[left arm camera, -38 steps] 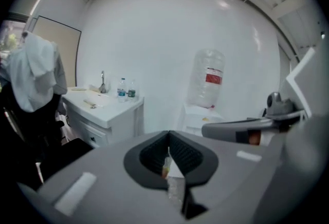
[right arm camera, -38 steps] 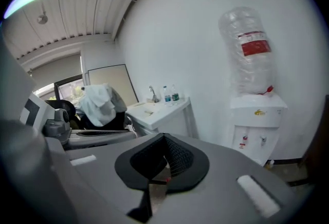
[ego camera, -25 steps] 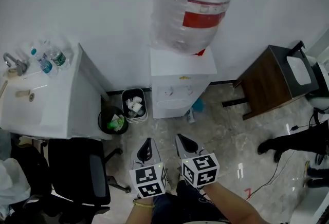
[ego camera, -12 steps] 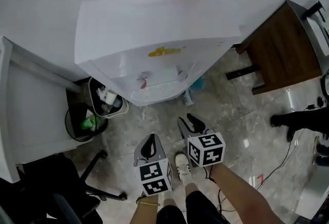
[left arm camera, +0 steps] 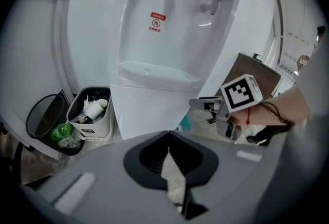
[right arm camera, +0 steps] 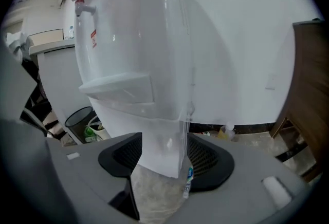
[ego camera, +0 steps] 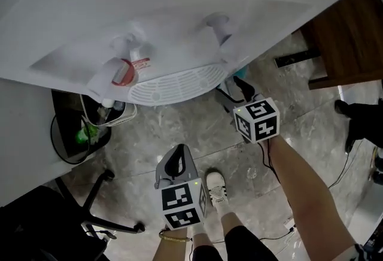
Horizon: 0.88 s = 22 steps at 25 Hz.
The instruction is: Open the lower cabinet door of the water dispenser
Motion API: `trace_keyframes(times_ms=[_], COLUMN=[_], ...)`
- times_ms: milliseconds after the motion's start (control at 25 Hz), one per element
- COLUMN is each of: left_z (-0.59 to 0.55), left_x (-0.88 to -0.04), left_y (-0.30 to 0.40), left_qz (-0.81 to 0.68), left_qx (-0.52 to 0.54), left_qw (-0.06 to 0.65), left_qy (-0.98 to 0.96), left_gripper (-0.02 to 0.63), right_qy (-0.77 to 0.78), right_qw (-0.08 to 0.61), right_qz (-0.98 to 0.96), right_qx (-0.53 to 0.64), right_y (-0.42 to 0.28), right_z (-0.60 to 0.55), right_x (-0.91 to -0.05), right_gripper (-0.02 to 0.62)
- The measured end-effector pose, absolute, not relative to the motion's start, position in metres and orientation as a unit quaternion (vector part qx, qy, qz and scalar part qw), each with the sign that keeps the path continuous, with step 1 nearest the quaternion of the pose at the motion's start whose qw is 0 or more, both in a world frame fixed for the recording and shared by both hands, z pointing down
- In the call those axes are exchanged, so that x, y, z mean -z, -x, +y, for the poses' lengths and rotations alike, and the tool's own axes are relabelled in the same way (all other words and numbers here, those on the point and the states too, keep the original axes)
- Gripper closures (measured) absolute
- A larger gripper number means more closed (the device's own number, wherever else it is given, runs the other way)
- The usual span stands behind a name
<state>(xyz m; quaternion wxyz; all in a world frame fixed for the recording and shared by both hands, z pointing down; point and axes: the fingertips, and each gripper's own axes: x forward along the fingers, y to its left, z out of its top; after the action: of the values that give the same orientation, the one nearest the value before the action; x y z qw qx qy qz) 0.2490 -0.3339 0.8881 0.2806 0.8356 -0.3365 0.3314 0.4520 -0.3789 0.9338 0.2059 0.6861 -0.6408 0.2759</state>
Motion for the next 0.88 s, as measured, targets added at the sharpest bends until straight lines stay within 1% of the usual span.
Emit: trace_keyframes(times_ms=[120,160,200,240,520,600,720,800,880], left_z=[-0.336,-0.336,-0.337,-0.338,-0.338,-0.333,-0.324,-0.317,-0.307], left_x=[-0.896,-0.897,-0.898,-0.898,-0.895,-0.894,-0.893,-0.891,-0.89], left_y=[-0.245,-0.244,-0.243,-0.243,-0.235,-0.229,-0.222,-0.213,-0.199], left_qz=[-0.345,-0.348,-0.35,-0.352,-0.35,-0.351,-0.354,-0.355,-0.357], left_qx=[-0.329,-0.329,-0.329,-0.329,-0.329,-0.332,-0.328,-0.323,-0.319], left_qw=[0.293,0.298,0.301,0.302,0.291,0.285,0.281,0.274,0.269], left_qy=[-0.828,-0.826,-0.824,-0.823,-0.828,-0.828,-0.829,-0.833,-0.836], left_gripper=[0.598,0.598,0.598,0.598,0.598,0.598,0.598,0.598,0.598], right_qy=[-0.666,-0.653,-0.643,-0.637,-0.648,-0.657,-0.676,-0.689,-0.697], right_qw=[0.224,0.234,0.241,0.246,0.25,0.246,0.234,0.214,0.188], right_qz=[-0.664,-0.674,-0.681,-0.685,-0.668,-0.66,-0.64,-0.626,-0.615], right_qx=[-0.258,-0.254,-0.253,-0.254,-0.268,-0.27,-0.279,-0.296,-0.316], right_y=[-0.456,-0.454,-0.453,-0.452,-0.445,-0.437,-0.418,-0.396,-0.365], right_z=[-0.397,-0.399,-0.4,-0.4,-0.391,-0.378,-0.345,-0.319,-0.295], right_x=[-0.933,-0.933,-0.933,-0.932,-0.928,-0.926,-0.925,-0.925,-0.924], right_gripper=[0.315,0.321,0.348,0.35,0.374,0.381,0.41,0.428,0.433])
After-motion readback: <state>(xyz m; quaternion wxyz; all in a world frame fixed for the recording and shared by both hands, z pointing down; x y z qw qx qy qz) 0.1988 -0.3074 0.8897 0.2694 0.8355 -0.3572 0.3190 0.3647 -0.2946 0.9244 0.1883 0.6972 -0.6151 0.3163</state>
